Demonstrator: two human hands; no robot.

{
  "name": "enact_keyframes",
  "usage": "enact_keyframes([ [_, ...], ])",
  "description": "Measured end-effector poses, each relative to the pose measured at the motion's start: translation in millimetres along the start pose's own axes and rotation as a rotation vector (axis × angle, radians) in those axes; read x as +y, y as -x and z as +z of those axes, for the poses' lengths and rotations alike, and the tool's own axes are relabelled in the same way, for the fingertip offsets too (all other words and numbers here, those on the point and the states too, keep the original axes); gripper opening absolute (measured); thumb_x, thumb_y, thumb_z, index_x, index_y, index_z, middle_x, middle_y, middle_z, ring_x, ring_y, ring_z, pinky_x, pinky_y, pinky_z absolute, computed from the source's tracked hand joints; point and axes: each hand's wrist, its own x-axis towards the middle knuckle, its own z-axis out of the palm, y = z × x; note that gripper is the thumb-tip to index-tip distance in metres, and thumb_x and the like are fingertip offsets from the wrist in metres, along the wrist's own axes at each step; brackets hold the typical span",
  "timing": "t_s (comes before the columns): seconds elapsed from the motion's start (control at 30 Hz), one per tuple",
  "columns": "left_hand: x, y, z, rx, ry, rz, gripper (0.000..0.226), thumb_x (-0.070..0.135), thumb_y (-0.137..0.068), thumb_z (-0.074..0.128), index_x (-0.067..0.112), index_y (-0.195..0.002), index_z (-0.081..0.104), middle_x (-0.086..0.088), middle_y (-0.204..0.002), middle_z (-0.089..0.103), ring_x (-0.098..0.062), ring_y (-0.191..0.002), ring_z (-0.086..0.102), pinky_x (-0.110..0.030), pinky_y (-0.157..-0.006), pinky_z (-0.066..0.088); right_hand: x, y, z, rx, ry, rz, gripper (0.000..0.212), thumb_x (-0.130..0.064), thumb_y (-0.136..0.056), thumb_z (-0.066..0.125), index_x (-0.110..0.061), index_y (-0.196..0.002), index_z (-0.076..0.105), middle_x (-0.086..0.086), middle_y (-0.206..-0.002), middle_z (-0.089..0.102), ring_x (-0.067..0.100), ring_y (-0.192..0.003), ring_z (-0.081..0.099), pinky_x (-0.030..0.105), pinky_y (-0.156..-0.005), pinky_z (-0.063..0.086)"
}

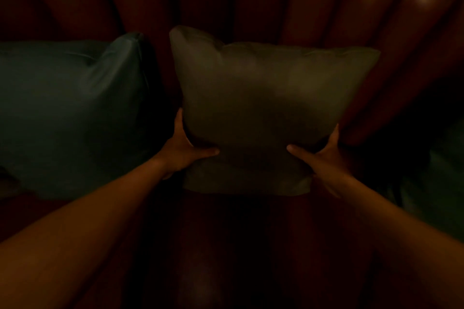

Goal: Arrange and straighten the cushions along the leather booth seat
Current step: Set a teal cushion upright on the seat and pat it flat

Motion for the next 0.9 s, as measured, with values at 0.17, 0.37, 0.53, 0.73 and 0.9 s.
enact_keyframes([
  [0.17, -13.9, -5.0, -0.2, 0.050, 0.011, -0.001, 0.133, 0.031, -0.060, 0.097, 0.040, -0.158, 0.007, 0.023, -0.145, 0.033, -0.011, -0.141, 0.034, -0.047, -0.117, 0.038, 7.0, -5.7, 7.9, 0.025, -0.008, -0.015, 0.128, -0.048, -0.053, 0.096, -0.040, -0.157, 0.023, -0.016, -0.147, 0.050, 0.002, -0.129, 0.053, 0.048, -0.110, 0.050],
  [0.37, -15.6, -8.8, 6.4, 0.057, 0.020, 0.007, 0.131, 0.036, -0.057, 0.098, 0.038, -0.157, 0.013, 0.020, -0.143, 0.040, -0.011, -0.135, 0.042, -0.048, -0.113, 0.042, 16.0, -8.5, 7.1, 0.101, 0.023, -0.028, 0.123, -0.054, -0.053, 0.098, -0.041, -0.154, 0.028, -0.015, -0.145, 0.054, 0.006, -0.131, 0.055, 0.046, -0.109, 0.050],
  [0.53, -12.6, -9.7, 8.8, 0.064, 0.003, -0.014, 0.134, 0.061, -0.040, 0.095, 0.046, -0.150, 0.020, 0.014, -0.145, 0.047, -0.014, -0.132, 0.049, -0.053, -0.107, 0.048, 17.7, -9.7, 5.8, 0.186, 0.044, -0.068, 0.103, -0.027, -0.068, 0.096, -0.038, -0.147, 0.032, -0.017, -0.134, 0.052, 0.005, -0.125, 0.051, 0.028, -0.103, 0.047],
  [0.73, -6.8, -13.5, 40.1, 0.058, 0.016, -0.001, 0.123, 0.059, -0.045, 0.093, 0.046, -0.145, 0.023, 0.015, -0.138, 0.054, -0.010, -0.125, 0.056, -0.056, -0.099, 0.052, 29.0, -16.1, -21.8, 0.237, 0.081, -0.076, 0.102, -0.042, -0.063, 0.098, -0.047, -0.142, 0.034, -0.017, -0.140, 0.052, 0.008, -0.129, 0.052, 0.033, -0.105, 0.048],
  [0.9, 8.1, -26.4, 94.2, 0.015, -0.017, 0.065, 0.116, 0.043, -0.060, 0.093, 0.042, -0.149, 0.020, 0.014, -0.138, 0.054, -0.010, -0.127, 0.055, -0.044, -0.107, 0.048, 42.4, -15.8, -73.4, 0.290, 0.083, -0.041, 0.103, -0.046, -0.065, 0.095, -0.038, -0.149, 0.038, -0.020, -0.137, 0.057, 0.003, -0.122, 0.058, 0.044, -0.105, 0.052],
])
